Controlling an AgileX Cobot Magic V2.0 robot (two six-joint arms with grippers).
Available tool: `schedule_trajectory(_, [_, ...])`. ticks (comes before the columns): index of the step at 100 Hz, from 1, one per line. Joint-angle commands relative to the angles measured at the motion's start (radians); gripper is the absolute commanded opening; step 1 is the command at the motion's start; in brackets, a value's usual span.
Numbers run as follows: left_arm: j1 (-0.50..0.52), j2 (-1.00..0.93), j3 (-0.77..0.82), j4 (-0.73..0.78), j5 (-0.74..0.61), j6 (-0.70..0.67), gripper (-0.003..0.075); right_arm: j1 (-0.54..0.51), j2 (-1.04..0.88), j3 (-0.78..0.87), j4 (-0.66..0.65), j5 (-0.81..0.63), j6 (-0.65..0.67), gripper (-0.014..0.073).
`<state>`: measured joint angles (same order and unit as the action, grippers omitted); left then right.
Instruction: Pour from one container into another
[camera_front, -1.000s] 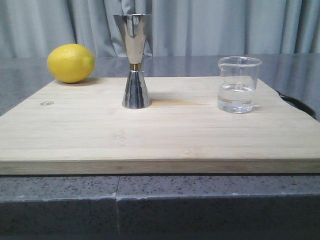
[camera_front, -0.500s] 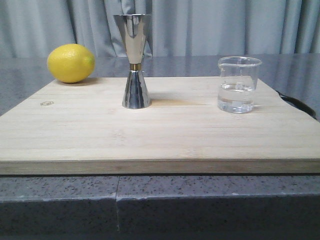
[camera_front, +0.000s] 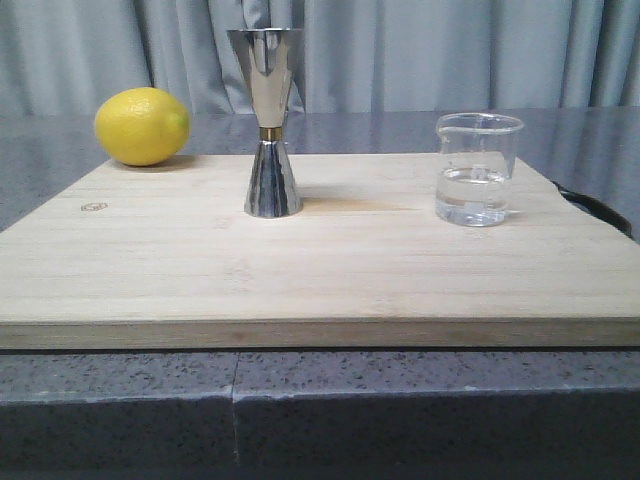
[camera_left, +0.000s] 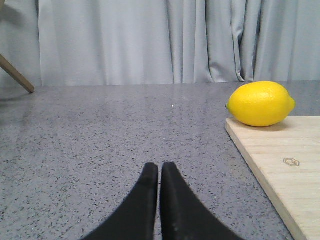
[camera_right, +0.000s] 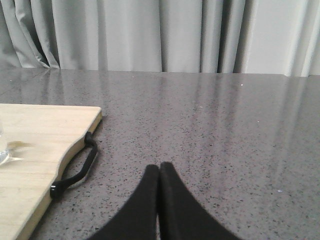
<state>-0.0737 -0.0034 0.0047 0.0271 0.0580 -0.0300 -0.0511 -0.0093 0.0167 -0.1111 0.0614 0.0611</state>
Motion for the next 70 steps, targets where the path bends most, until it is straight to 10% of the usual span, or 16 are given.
schedule_trajectory(1, [0.002, -0.027, 0.038, -0.009, -0.074, 0.001, -0.0019, -0.008, -0.02, 0.029, -0.01, -0.076, -0.002, -0.0073])
schedule_trajectory(70, [0.002, -0.027, 0.038, -0.009, -0.076, 0.001, -0.0019, -0.008, -0.02, 0.029, 0.011, -0.111, -0.002, -0.0073])
